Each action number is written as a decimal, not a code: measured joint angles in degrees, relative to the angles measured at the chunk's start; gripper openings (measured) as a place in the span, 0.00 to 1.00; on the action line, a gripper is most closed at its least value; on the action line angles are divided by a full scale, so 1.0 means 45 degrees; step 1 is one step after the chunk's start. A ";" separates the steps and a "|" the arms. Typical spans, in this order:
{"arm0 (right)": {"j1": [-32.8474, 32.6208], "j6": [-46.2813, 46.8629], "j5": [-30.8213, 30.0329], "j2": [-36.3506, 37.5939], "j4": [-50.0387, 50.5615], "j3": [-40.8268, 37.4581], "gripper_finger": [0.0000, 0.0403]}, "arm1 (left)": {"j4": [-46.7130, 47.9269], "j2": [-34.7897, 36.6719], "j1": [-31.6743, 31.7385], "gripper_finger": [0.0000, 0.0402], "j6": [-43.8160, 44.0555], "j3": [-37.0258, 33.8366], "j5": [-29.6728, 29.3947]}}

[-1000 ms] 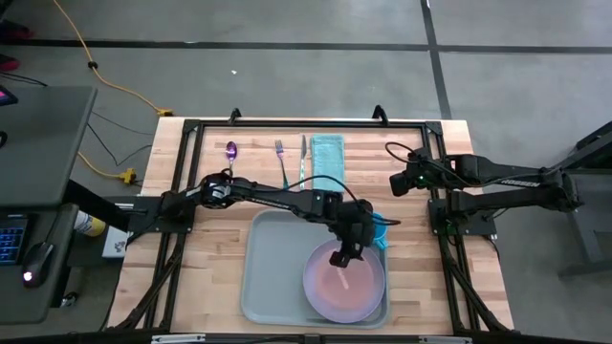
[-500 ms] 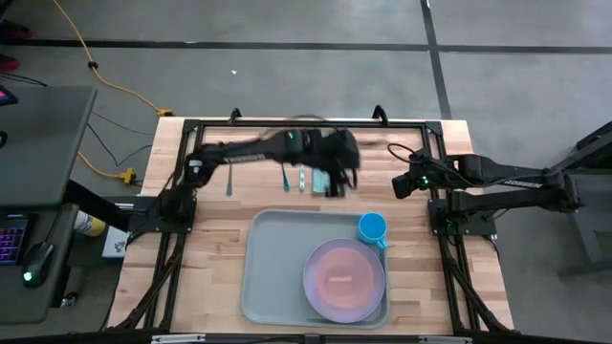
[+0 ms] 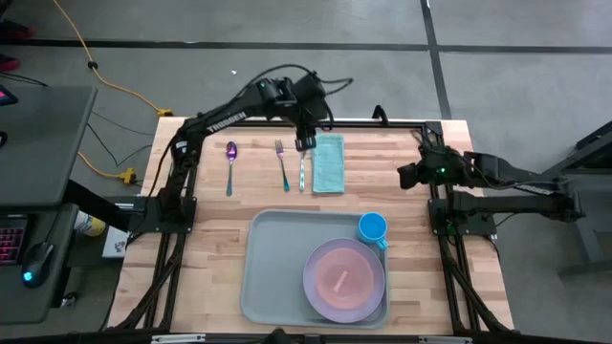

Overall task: Set up tray
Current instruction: Put the blue napkin on the gray tray to the left of the purple plate

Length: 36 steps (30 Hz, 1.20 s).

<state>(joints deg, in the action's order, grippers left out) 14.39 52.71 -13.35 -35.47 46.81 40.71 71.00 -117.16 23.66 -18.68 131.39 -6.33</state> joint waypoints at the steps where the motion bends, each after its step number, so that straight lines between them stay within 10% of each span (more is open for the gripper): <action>1: 0.0156 -0.0184 0.0156 -0.0015 -0.0339 0.0007 0.17 | 0.0050 0.0000 0.0172 0.57 -0.0144 0.0000 0.0096; 23: 0.3395 -0.3756 0.2299 -0.3690 -0.2145 0.3755 0.17 | -0.0281 0.1905 0.4678 0.57 -0.1145 0.0000 0.4509; 30: 0.3381 -0.4298 0.2590 -0.4044 -0.1820 0.4065 0.17 | 0.0121 0.5288 0.3571 0.57 -0.1013 -0.1192 0.4275; 36: 0.3381 -0.4712 0.2599 -0.4010 -0.1378 0.4065 0.17 | -0.0783 0.9497 0.1066 0.57 0.1024 -0.5582 0.1910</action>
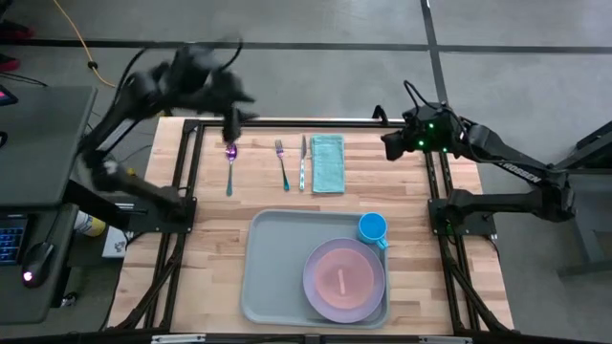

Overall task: Set up tray
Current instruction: Put the blue napkin on the gray tray to the left of the purple plate

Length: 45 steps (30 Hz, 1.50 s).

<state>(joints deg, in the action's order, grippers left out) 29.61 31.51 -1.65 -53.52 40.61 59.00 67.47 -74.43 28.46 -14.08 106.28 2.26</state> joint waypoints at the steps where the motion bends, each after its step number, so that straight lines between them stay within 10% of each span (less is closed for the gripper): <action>1: 0.0000 -0.0093 0.0020 -0.0005 0.0071 0.0000 0.17 | -0.0294 0.0838 -0.0425 0.57 0.0569 -0.1083 -0.0565; 9: 0.0066 -0.0028 -0.0017 -0.0119 0.0158 0.0000 0.17 | -0.4359 0.6388 -0.3100 0.57 0.6683 -1.0022 -0.3950; 15: 0.0202 0.0169 -0.0006 -0.1290 0.0069 0.0000 0.17 | -0.5363 0.7419 -0.3253 0.57 0.8977 -1.3333 -0.4102; 34: 0.1583 -0.0455 0.1204 -0.8461 -0.0099 0.3113 0.19 | -0.5455 0.7342 -0.1822 0.57 0.7388 -1.3871 -0.4446; 45: 0.2437 0.0243 0.2832 -1.0835 -0.1275 0.3113 0.52 | -0.5452 0.7344 -0.1737 0.57 0.6605 -1.3871 -0.4127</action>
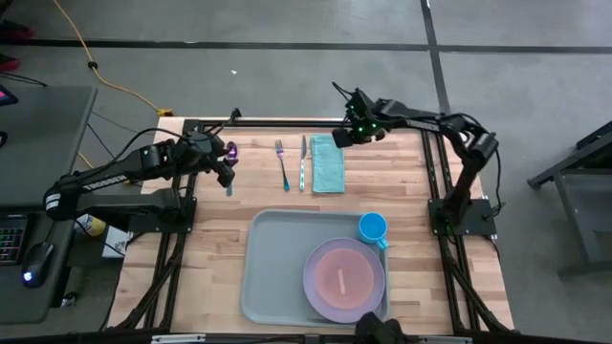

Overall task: Set up tray
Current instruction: Put the blue napkin on the gray tray to the left of the purple plate

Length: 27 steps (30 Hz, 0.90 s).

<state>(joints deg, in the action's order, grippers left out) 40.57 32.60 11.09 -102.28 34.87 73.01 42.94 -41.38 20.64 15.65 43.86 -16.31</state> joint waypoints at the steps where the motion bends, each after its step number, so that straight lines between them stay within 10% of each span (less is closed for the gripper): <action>1: 0.0096 0.0095 0.0009 -0.0093 -0.0010 0.0000 0.55 | 0.0000 -0.0002 0.0000 0.57 -0.0113 0.0000 0.0053; 27: 0.0076 0.1325 0.0961 -0.1877 -0.0965 0.0000 0.65 | -0.0883 -0.0002 0.0000 0.57 -0.1192 0.0000 0.1793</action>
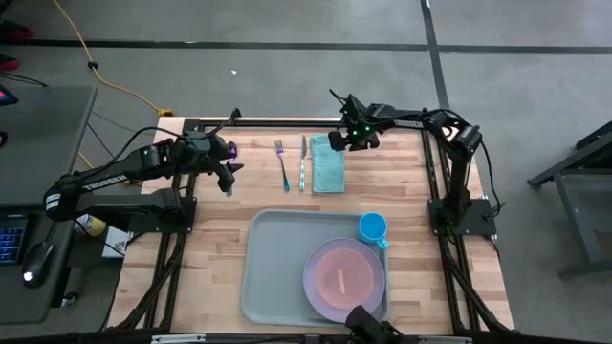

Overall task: Set up tray
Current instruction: Put the blue napkin on the gray tray to the left of the purple plate

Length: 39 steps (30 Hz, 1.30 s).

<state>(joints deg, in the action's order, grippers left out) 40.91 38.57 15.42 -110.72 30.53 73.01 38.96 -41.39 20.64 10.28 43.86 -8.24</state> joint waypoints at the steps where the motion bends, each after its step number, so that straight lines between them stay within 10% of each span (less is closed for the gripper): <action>1: -0.0065 0.0003 0.0008 -0.0065 0.0076 0.0000 0.65 | 0.0004 0.0000 0.0000 0.57 -0.0007 0.0000 0.0002; 39: -0.2052 0.2103 -0.0403 -0.0810 -0.1051 0.0010 0.59 | 0.0010 0.0000 0.0000 0.57 -0.0563 0.0000 0.0707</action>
<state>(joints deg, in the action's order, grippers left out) 31.68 48.03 13.61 -114.37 25.80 73.06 39.01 -41.39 20.64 7.75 43.86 -5.06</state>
